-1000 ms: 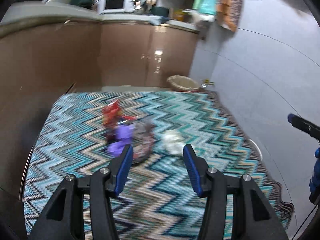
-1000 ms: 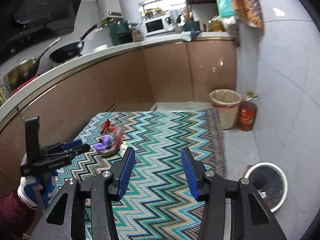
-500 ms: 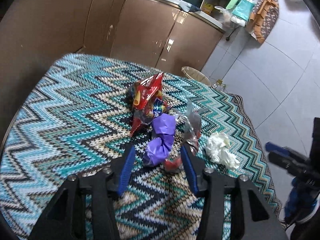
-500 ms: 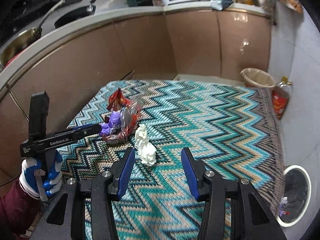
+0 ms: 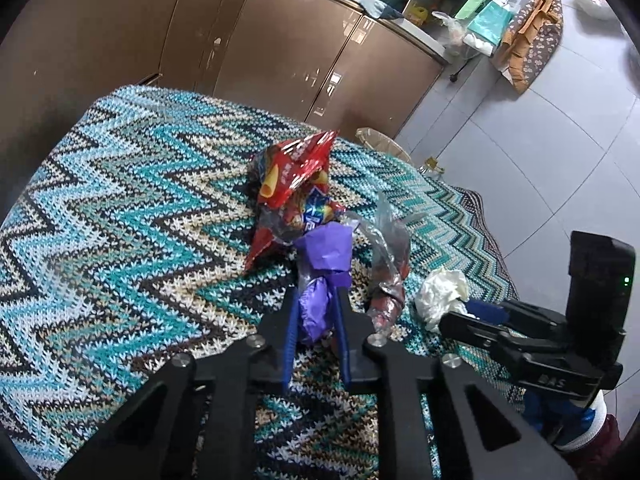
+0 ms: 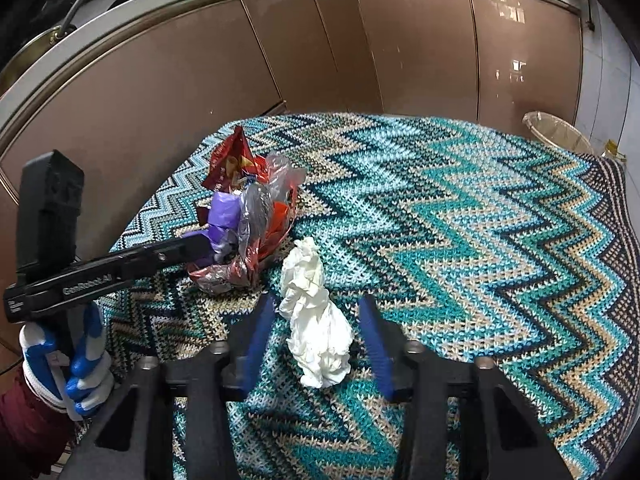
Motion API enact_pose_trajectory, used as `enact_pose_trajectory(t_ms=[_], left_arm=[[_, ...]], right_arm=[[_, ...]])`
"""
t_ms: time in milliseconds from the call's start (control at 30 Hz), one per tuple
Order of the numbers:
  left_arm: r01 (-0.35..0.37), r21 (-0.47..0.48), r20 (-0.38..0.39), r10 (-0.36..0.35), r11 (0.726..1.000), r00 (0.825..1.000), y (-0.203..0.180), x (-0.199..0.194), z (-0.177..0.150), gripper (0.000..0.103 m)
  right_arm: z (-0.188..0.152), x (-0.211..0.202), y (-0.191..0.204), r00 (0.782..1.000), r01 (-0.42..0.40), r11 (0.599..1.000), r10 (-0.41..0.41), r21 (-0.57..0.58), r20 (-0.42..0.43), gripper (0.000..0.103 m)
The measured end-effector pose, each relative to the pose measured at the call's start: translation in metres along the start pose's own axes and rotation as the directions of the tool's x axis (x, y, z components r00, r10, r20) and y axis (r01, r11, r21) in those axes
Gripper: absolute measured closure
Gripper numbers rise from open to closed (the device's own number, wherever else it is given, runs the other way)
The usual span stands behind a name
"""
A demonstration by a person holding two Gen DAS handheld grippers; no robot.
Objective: Collect trash
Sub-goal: 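Grasp the purple bag with the left tool while the right tool grasps the white tissue, then carry the purple bag and tissue to the bin and open both tools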
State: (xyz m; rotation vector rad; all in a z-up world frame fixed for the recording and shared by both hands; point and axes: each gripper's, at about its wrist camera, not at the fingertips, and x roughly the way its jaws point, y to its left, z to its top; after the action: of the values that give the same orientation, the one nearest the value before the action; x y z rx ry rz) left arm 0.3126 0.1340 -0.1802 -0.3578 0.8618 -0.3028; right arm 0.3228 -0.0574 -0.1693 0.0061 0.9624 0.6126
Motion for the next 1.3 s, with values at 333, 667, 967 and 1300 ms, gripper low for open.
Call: enact_pose_trajectory(t_ms=[333,667,967,1300], left_arm=[[-0.006,0.028,0.058,0.004,1.000,0.998,-0.010,-0.041,-0.005,0.093],[-0.007,0.104,0.104,-0.004,0.995,0.995,-0.048,-0.098,-0.025,0.094],[0.027,0.246,0.055,-0.042,0.969,0.998,-0.128,-0.103,-0.044,0.094],[0.157,0.442,-0.142,-0.104,0.883,0.984,-0.273,-0.012,-0.058,0.094]], right_arm=[[-0.010,-0.037,0.007,0.998,0.008,1.000,-0.008,0.004,0.055,0.094],[-0.041,-0.109,0.021,0.988,0.020,1.000,-0.021,0.011,0.151,0.094],[-0.088,-0.186,-0.024,0.964,0.068,0.989,-0.098,0.131,0.246,0.094],[-0.161,-0.256,-0.148,0.907,0.209,0.895,-0.328,0.394,0.265,0.094]])
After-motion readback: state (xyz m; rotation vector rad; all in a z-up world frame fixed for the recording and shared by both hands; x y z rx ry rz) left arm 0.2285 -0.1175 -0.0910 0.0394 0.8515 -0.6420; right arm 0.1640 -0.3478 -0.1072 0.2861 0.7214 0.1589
